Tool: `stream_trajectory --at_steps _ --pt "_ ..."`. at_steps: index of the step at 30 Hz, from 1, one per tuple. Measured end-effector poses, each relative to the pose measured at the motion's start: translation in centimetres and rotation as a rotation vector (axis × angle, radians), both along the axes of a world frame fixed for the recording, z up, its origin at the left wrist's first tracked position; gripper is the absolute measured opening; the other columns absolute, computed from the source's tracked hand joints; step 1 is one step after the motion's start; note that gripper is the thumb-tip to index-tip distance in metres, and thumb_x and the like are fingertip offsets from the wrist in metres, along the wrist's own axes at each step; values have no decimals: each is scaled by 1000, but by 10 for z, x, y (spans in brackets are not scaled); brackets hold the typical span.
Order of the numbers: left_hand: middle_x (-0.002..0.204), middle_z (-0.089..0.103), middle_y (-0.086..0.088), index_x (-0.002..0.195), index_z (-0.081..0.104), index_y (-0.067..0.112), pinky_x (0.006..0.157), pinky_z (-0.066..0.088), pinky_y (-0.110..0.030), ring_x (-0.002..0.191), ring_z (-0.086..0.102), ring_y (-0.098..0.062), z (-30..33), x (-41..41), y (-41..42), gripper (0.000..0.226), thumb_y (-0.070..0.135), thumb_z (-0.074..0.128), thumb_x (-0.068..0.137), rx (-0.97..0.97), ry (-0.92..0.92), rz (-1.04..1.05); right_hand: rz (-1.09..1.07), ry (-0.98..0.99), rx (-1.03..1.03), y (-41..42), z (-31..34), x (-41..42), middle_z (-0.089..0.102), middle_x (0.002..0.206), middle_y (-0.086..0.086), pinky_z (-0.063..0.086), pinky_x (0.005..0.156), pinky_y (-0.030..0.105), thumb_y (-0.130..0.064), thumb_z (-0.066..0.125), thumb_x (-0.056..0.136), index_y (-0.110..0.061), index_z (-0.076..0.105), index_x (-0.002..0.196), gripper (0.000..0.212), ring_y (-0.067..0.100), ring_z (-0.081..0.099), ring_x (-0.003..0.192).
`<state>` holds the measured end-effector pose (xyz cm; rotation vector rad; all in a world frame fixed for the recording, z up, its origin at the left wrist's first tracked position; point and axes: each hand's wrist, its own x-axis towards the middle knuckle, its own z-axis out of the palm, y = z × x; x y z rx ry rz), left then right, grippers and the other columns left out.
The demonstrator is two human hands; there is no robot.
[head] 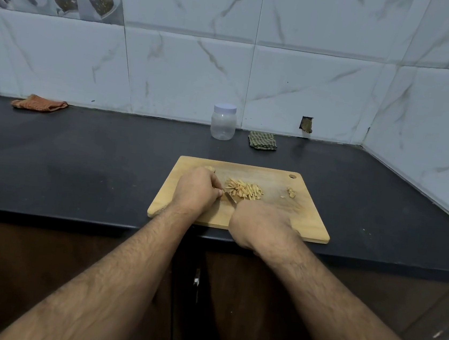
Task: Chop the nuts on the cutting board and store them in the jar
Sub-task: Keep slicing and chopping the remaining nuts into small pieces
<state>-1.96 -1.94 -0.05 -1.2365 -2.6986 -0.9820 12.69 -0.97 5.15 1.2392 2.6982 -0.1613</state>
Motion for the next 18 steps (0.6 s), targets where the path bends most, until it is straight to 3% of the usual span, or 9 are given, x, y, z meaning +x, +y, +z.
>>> stream_trajectory --at_steps 2,6,11,18 --pt "95 73 8 91 78 24 73 40 -22 81 55 -6 0 1 0 7 24 73 87 6 -9 3 5 37 7 3 0 -2 63 113 7 46 72 35 -17 54 95 -11 62 120 28 23 53 87" --pt "92 74 7 90 79 23 71 40 -23 81 57 -7 0 2 -1 7 24 72 87 1 -13 3 1 103 -5 6 -1 -6 60 94 5 52 75 36 -20 48 97 -10 63 114 25 22 57 79" --pt "92 74 6 90 79 23 71 42 -24 81 58 -10 -1 3 -1 8 25 72 87 -5 -15 25 13 117 -18 5 -1 -10 66 112 8 54 79 37 -19 44 98 -9 62 117 28 20 52 68" --pt "92 73 6 90 78 23 71 40 -23 81 56 -9 1 1 0 7 25 73 87 -7 -23 16 -11 129 -53 6 -1 -11 65 108 8 57 82 38 -21 43 99 -9 60 119 30 23 58 82"
